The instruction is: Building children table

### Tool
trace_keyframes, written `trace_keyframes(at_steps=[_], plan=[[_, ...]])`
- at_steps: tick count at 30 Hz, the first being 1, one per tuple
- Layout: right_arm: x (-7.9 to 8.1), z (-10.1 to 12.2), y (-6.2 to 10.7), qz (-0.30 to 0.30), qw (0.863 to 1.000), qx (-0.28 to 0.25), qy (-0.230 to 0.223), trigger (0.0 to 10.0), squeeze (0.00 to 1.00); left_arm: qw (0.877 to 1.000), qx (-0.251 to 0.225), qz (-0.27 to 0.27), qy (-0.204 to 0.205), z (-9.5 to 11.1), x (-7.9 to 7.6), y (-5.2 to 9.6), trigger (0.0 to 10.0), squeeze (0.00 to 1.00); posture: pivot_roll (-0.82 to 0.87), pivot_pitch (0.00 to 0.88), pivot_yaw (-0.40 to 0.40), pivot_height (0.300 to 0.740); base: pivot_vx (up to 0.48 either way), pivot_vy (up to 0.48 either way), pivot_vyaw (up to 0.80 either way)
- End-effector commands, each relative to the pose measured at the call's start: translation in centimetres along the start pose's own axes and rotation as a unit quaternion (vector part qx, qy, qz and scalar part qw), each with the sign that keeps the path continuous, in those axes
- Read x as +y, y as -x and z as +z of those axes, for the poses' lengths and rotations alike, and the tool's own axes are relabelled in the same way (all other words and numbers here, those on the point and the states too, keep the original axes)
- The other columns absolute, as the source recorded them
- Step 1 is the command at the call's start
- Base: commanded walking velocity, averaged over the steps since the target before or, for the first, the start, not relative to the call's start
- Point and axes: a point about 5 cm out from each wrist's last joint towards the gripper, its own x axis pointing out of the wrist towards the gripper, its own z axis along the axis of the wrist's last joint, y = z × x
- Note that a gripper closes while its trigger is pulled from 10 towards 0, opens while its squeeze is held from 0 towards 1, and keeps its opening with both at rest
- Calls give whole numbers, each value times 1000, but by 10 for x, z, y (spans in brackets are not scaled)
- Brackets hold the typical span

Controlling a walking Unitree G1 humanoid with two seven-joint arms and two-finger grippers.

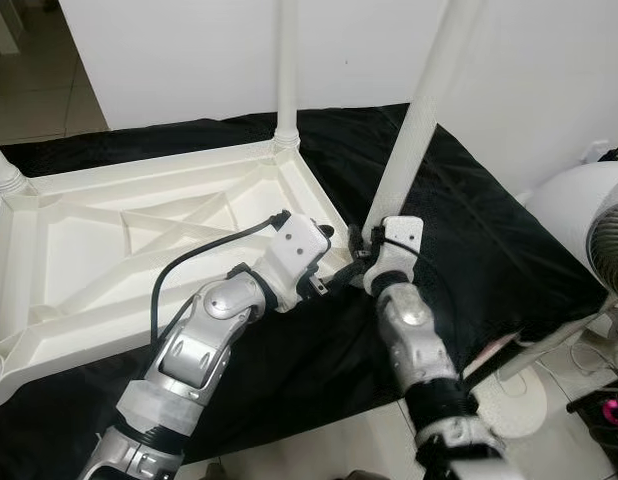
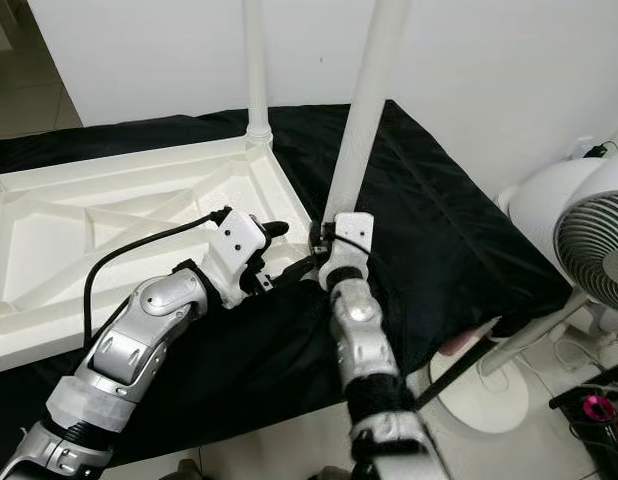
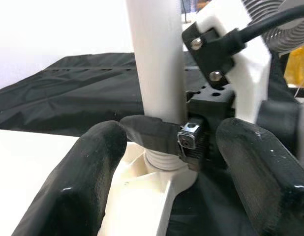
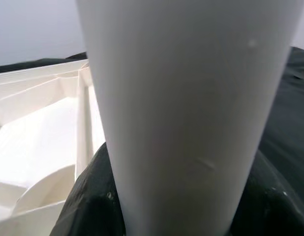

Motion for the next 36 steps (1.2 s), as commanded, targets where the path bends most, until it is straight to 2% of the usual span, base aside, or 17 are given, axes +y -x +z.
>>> trace_keyframes(at_steps=[1, 4, 5, 7, 13, 14, 21, 22, 25, 26, 30, 34, 36], plan=[[1, -9, 6, -8, 999, 26, -32, 10000, 0, 999, 9, 48, 2, -5, 4, 1, 10000, 0, -69, 0, -14, 740, 0, 0, 0], [-1, -4, 8, -3, 999, 20, -33, 10000, 0, 999, 8, 45, 2, -5, 3, 2, 10000, 0, -74, 0, -19, 740, 0, 0, 0], [-8, 2, 9, -10, 1000, 10, -25, 10000, 0, 999, 6, 38, 1, -5, 2, 3, 10000, 0, -71, 0, -21, 740, 0, 0, 0], [-10, 3, 9, -12, 1000, 6, -21, 10000, 0, 999, 6, 37, 0, -4, 2, 3, 10000, 0, -71, 0, -21, 740, 0, 0, 0], [-11, 5, 11, -18, 1000, 8, -17, 10000, 0, 999, 4, 34, 3, -4, 3, 5, 10000, 0, -71, 0, -21, 740, 0, 0, 0], [-11, 5, 12, -6, 1000, 5, -17, 10000, 1000, 999, 4, 33, 3, -5, 2, 6, 10000, 0, -66, 0, -26, 740, 0, 0, 0], [-13, 8, 17, 31, 999, -11, -4, 10000, 1000, 999, -2, 34, -5, -4, 1, 8, 10000, 0, -59, 0, -30, 740, 0, 0, 0], [-18, 9, 19, 62, 998, -12, -3, 10000, 0, 999, -6, 33, -10, -4, 1, 10, 10000, 0, -51, 0, -31, 740, 0, 0, 0], [-28, 10, 23, 109, 994, -11, 10, 10000, 0, 999, -11, 26, -20, -3, 0, 13, 10000, 0, -46, 0, -31, 740, 0, 0, 0], [-33, 9, 25, 154, 988, -1, 19, 10000, 0, 1000, -11, 13, -23, -3, -1, 15, 10000, 0, -44, 0, -31, 740, 0, 0, 0], [-36, 8, 25, 174, 984, 2, 30, 10000, 0, 1000, -10, 4, -21, -4, -2, 16, 10000, 0, -45, 0, -29, 740, 0, 0, 0], [-46, 7, 23, 219, 975, 11, 46, 10000, 0, 999, -5, -9, -35, -6, -3, 18, 10000, 0, -43, 0, -21, 740, 0, 0, 0], [-51, 6, 20, 253, 965, 18, 62, 10000, 0, 999, 3, -19, -47, -8, -4, 19, 10000, 0, -43, 0, -13, 740, 0, 0, 0]])
